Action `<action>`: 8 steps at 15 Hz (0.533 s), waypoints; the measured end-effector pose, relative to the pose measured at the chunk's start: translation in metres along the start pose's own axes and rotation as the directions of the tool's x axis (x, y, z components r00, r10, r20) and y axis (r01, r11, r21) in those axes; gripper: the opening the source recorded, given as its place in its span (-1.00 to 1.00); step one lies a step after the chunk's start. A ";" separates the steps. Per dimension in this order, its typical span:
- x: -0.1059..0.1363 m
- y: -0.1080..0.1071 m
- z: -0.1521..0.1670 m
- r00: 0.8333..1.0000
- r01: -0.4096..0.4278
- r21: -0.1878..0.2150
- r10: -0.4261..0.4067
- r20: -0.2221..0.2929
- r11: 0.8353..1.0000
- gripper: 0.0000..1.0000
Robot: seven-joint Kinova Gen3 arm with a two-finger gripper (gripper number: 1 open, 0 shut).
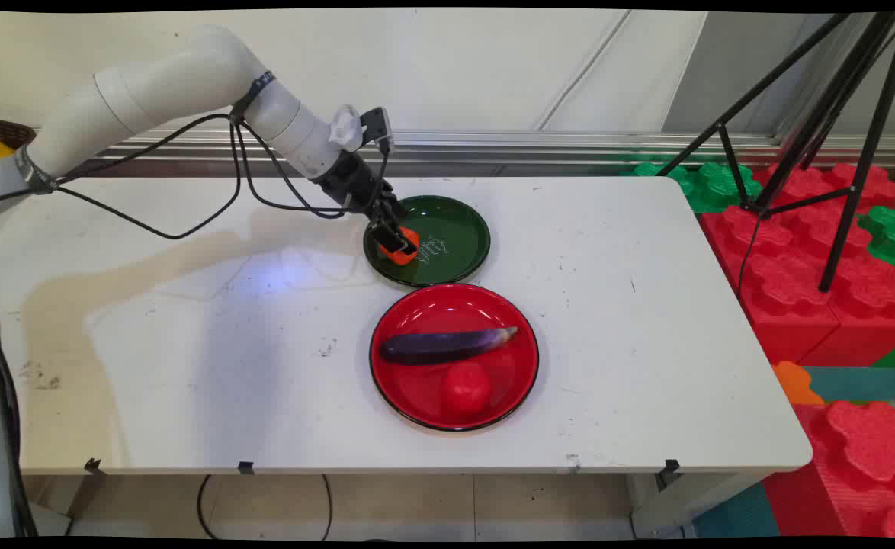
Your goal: Pick up the eggplant from the red plate
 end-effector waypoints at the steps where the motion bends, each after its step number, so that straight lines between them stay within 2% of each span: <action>1: 0.001 0.001 -0.003 1.000 -0.005 -0.002 0.005 -0.004 1.000 1.00; 5: 0.004 0.006 -0.016 1.000 -0.013 -0.002 0.013 -0.020 1.000 1.00; 8: 0.006 0.013 -0.038 0.999 -0.021 0.002 0.021 -0.034 1.000 1.00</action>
